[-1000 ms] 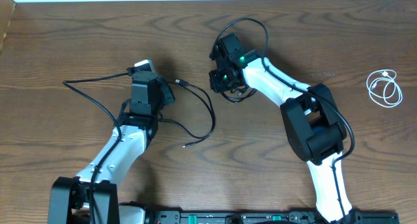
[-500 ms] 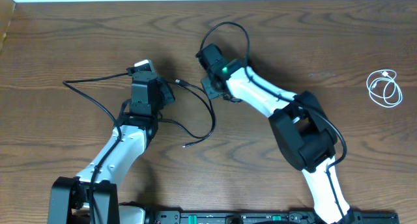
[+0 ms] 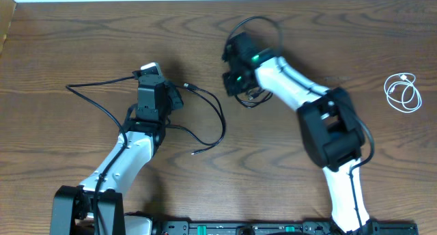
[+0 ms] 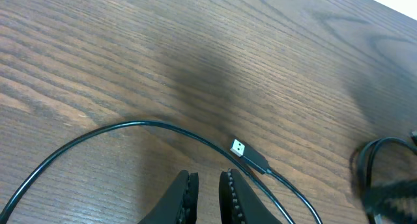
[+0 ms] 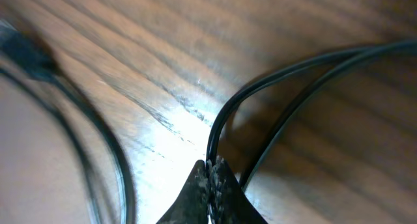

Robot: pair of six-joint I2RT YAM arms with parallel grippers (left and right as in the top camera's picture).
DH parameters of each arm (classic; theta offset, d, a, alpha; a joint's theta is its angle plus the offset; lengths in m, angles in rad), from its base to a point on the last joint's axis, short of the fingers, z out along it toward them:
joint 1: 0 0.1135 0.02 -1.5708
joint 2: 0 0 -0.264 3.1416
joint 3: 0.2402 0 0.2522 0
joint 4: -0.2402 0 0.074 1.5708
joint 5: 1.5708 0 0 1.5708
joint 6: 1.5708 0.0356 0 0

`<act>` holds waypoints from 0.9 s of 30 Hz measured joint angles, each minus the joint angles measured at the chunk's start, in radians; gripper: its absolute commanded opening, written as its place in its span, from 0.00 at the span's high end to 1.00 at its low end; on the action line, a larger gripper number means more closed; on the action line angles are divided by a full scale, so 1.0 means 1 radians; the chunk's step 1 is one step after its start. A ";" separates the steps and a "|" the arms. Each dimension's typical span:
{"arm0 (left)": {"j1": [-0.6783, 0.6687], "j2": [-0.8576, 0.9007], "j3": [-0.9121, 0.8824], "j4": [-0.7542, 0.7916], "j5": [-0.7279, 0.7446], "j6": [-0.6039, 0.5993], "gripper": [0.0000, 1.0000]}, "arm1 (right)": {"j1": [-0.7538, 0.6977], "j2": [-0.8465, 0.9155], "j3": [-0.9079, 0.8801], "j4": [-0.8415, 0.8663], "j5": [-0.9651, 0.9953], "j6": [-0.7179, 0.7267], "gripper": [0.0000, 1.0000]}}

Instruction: Untangle cables

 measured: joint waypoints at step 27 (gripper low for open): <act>0.000 0.000 0.000 0.000 0.001 0.000 0.73 | -0.118 -0.706 0.046 0.002 -0.132 -0.142 0.99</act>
